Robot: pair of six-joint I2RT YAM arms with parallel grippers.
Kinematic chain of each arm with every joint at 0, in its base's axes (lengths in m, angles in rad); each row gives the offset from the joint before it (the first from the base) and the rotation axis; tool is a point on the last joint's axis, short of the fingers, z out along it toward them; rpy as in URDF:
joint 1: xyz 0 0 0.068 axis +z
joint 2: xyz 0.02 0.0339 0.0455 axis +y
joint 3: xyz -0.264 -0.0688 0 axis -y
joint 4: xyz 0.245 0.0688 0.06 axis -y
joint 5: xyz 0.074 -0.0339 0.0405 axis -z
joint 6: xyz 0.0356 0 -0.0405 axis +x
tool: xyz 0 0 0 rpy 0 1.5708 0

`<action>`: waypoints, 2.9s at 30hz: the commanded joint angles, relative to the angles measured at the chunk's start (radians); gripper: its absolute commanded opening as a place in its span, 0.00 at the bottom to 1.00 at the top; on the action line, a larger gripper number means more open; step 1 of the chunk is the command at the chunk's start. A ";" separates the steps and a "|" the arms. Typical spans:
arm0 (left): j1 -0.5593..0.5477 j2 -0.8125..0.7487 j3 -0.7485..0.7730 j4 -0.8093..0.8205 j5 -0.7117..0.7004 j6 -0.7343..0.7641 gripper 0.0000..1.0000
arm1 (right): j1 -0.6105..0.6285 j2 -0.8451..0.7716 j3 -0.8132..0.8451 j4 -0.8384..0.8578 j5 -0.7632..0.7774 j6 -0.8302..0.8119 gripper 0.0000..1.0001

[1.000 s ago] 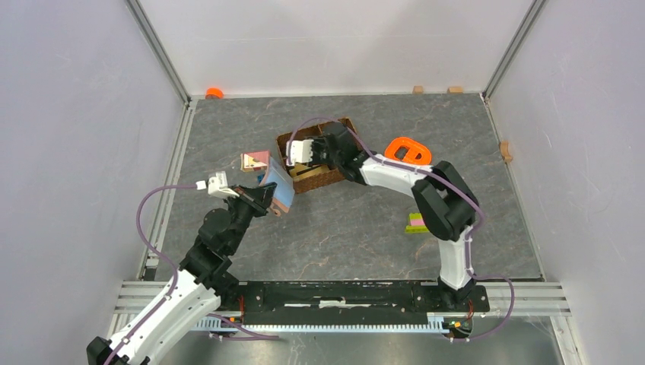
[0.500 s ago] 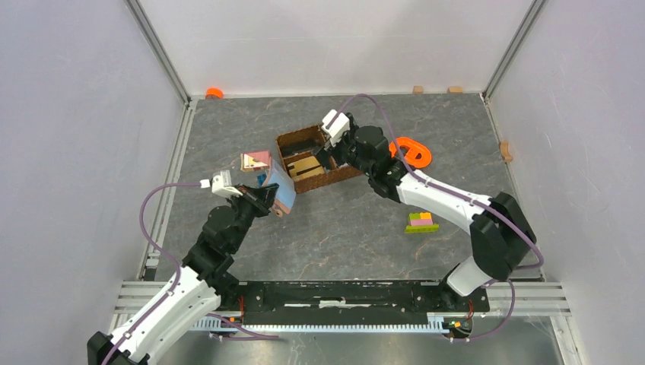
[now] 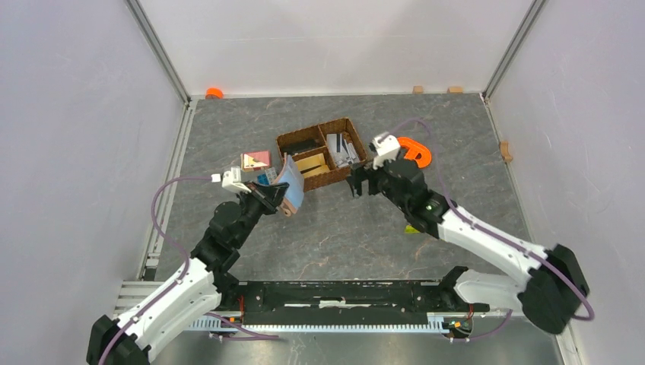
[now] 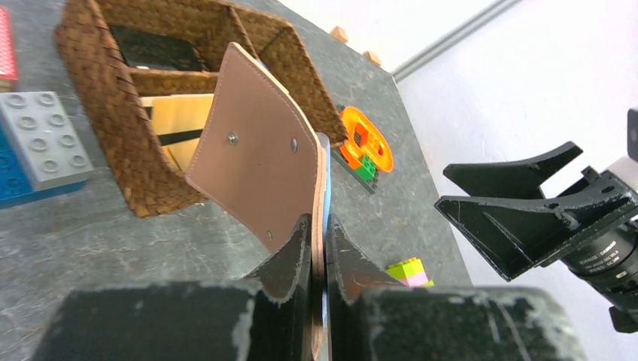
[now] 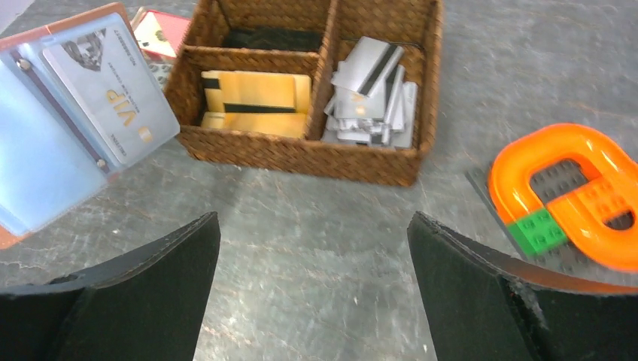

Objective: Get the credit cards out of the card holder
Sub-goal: Remove the credit card from the card holder.

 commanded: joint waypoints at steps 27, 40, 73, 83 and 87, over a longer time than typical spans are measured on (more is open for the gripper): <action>-0.019 0.406 0.088 0.567 0.653 -0.029 0.02 | -0.381 -0.033 -0.569 1.042 -0.908 0.518 0.98; -0.056 0.449 0.065 0.904 0.834 -0.144 0.02 | -0.382 -0.037 -0.597 1.218 -0.953 0.604 0.98; -0.091 0.269 0.073 0.435 0.495 0.030 0.02 | -0.308 0.046 -0.577 1.624 -1.057 0.872 0.36; -0.091 0.286 0.074 0.479 0.542 0.022 0.02 | -0.308 0.044 -0.575 1.565 -1.047 0.838 0.52; -0.091 0.288 0.080 0.480 0.566 0.028 0.02 | -0.308 0.007 -0.576 1.461 -1.020 0.772 0.62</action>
